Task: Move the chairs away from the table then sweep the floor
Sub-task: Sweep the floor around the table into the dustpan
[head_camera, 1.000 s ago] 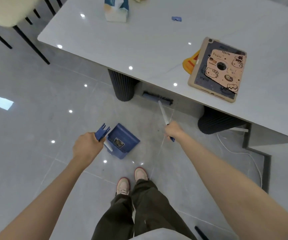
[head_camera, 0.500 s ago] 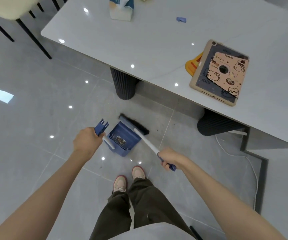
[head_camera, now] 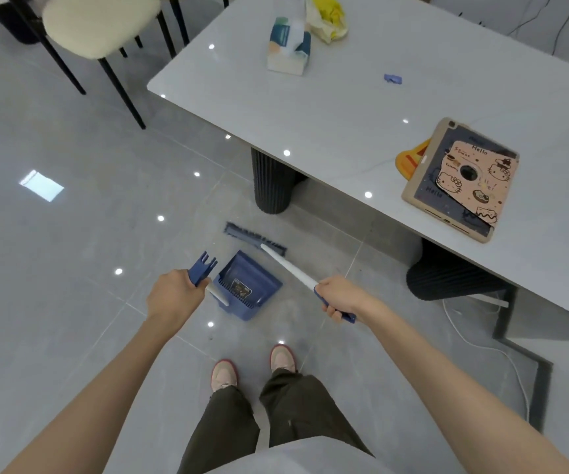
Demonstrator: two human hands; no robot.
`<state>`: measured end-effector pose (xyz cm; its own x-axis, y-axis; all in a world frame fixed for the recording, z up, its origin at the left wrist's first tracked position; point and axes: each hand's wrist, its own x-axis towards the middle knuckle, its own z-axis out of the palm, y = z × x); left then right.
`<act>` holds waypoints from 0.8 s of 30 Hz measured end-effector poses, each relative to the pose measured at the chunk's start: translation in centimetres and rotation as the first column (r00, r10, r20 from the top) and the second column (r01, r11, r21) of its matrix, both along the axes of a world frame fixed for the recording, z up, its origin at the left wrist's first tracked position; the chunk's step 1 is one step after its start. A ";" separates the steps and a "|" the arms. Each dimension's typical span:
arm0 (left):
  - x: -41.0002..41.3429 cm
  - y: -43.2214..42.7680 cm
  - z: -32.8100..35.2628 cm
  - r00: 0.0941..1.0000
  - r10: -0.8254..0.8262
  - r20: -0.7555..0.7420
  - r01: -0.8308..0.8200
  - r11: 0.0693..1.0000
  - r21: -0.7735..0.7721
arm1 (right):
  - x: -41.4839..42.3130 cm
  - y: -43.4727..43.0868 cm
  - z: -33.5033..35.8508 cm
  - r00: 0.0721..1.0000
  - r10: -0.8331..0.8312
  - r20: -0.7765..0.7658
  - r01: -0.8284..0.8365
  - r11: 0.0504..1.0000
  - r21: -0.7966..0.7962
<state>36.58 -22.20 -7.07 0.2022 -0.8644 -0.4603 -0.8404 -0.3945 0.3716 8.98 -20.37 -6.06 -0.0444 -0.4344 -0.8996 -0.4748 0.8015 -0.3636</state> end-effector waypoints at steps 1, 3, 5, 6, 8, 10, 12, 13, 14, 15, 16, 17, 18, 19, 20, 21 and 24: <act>1.0 0.0 0.3 1.000 0.013 0.007 -0.013 1.000 -0.006 | 0.8 -0.8 -0.2 0.999 0.036 -0.022 -0.037 0.999 -0.025; 3.0 -0.3 0.6 0.999 0.035 0.009 -0.035 0.999 -0.019 | 2.4 -2.5 -0.9 0.997 0.054 -0.048 -0.057 0.996 -0.063; 5.3 -0.6 0.7 0.998 0.064 0.005 -0.064 0.998 -0.023 | 4.5 -4.6 -1.6 0.996 0.050 -0.073 -0.056 0.995 -0.082; 6.7 -1.0 0.7 0.997 0.073 0.009 -0.072 0.997 -0.023 | 6.0 -5.8 -2.0 0.995 0.051 -0.083 -0.058 0.994 -0.088; 8.9 -1.9 0.7 0.997 0.072 0.022 -0.071 0.997 -0.025 | 8.1 -8.3 -3.1 0.992 0.051 -0.113 -0.065 0.990 -0.123; 11.2 -2.9 0.4 0.996 0.076 0.038 -0.076 0.997 -0.016 | 10.6 -10.6 -4.1 0.990 0.029 -0.141 -0.053 0.984 -0.167; 13.8 -4.1 -0.2 0.996 0.073 0.046 -0.073 0.997 0.000 | 13.5 -12.6 -5.3 0.987 0.010 -0.161 -0.039 0.983 -0.177; 15.4 -4.9 -0.6 0.997 0.063 0.043 -0.064 0.998 0.009 | 15.2 -13.4 -5.9 0.984 0.003 -0.178 -0.034 0.985 -0.172; 16.5 -5.4 -0.8 0.998 0.060 0.034 -0.060 0.998 0.009 | 16.5 -14.0 -6.3 0.979 0.010 -0.205 -0.046 0.984 -0.174; 17.8 -6.0 -1.1 0.998 0.056 0.029 -0.056 0.998 0.013 | 18.0 -14.5 -6.7 0.970 0.034 -0.239 -0.078 0.981 -0.178; 19.0 -6.6 -1.3 0.999 0.042 0.025 -0.043 0.999 0.016 | 19.3 -14.7 -6.9 0.959 0.058 -0.276 -0.110 0.978 -0.176; 20.0 -7.2 -1.5 0.999 0.031 0.024 -0.031 0.999 0.017 | 20.3 -14.8 -7.1 0.945 0.089 -0.313 -0.148 0.975 -0.168; 21.0 -7.7 -1.7 1.000 0.019 0.022 -0.020 1.000 0.015 | 21.5 -14.6 -7.1 0.932 0.123 -0.340 -0.180 0.973 -0.141; 21.8 -8.3 -1.8 1.000 0.013 0.020 -0.013 1.000 0.021 | 22.4 -14.4 -7.2 0.920 0.160 -0.358 -0.213 0.971 -0.112; 22.7 -9.1 -2.0 1.000 -0.001 0.015 0.000 1.000 0.029 | 23.5 -14.1 -7.2 0.917 0.174 -0.359 -0.216 0.973 -0.080; 23.2 -9.7 -2.1 1.000 -0.009 0.012 0.008 0.999 0.037 | 24.2 -13.7 -7.0 0.916 0.184 -0.355 -0.218 0.974 -0.058; 24.2 -11.5 -2.4 0.999 -0.041 0.008 0.041 0.999 0.031 | 25.5 -12.2 -5.9 0.933 0.176 -0.315 -0.185 0.983 0.001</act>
